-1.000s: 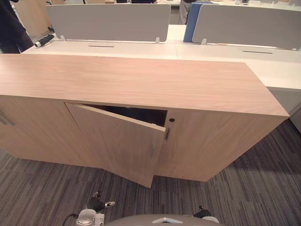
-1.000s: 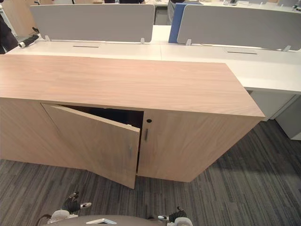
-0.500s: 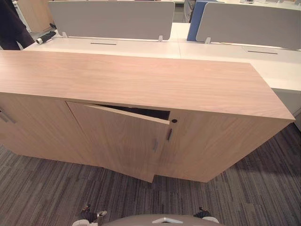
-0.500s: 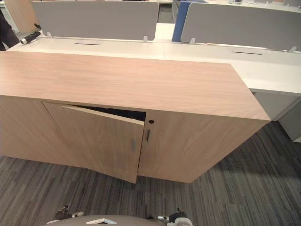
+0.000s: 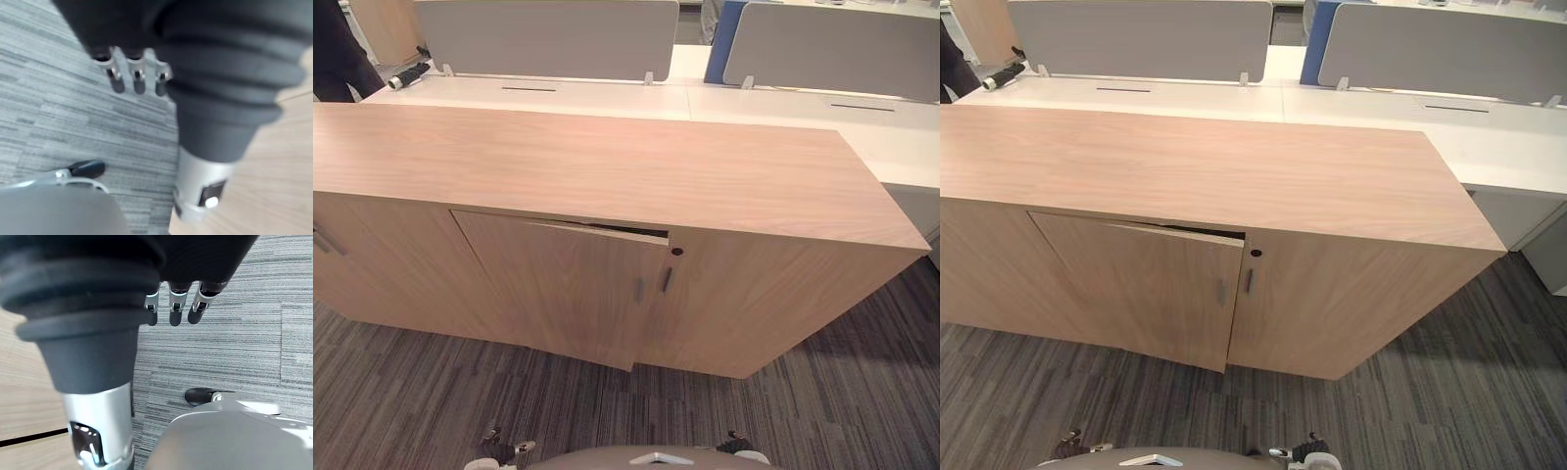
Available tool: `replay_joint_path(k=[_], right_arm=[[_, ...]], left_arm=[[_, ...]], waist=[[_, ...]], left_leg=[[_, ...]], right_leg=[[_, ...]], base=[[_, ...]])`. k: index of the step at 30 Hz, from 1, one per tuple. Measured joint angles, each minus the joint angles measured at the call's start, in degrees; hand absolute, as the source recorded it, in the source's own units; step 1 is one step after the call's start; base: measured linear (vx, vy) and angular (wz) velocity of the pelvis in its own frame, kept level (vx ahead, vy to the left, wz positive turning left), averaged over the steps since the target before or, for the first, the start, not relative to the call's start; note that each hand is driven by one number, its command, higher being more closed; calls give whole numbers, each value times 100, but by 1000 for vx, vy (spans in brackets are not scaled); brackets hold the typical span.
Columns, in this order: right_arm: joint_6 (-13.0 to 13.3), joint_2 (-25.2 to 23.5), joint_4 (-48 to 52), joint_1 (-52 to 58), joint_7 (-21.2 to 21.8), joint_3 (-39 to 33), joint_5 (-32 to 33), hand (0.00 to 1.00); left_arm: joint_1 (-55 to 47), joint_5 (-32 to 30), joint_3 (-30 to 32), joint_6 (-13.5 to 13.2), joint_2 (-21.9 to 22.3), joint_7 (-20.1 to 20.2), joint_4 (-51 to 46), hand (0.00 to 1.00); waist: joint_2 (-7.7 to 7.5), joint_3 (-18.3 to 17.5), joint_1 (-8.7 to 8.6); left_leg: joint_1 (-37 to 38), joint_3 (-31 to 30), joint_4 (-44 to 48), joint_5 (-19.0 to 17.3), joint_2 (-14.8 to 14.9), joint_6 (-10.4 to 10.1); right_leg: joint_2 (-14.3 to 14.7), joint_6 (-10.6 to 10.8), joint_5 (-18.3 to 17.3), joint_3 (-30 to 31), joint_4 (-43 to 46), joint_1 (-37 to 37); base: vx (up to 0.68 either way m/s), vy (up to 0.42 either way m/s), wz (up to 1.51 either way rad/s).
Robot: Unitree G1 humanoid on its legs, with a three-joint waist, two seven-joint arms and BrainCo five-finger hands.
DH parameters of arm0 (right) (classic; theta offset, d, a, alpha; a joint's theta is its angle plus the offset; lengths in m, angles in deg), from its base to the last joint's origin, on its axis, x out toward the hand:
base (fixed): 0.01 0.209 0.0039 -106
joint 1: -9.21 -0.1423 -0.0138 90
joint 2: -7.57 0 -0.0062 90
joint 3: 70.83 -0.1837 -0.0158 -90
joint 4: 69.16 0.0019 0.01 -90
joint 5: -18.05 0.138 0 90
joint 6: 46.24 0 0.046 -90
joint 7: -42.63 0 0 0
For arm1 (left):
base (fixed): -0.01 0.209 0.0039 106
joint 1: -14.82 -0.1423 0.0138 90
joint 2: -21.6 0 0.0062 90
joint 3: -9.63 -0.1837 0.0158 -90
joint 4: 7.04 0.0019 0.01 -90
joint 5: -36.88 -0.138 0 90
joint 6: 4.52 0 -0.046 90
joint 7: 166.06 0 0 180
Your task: Walk over to the cabinet, pick up the folder, carry it to the office cabinet, place the folder inside the office cabinet, then close the office cabinet door
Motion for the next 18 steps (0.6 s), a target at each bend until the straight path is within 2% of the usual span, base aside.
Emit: replay_joint_path(k=[18], right_arm=[[-7,4,-10,-37,60,-59,0,0]], left_arm=[[3,-169,-15,16,3,24,10,0]], waist=[[22,40,-2]], left_leg=[[4,-63,0,5,4,9]], right_leg=[[1,-3,-27,-77,27,22]], base=[[-2,-4,2]])
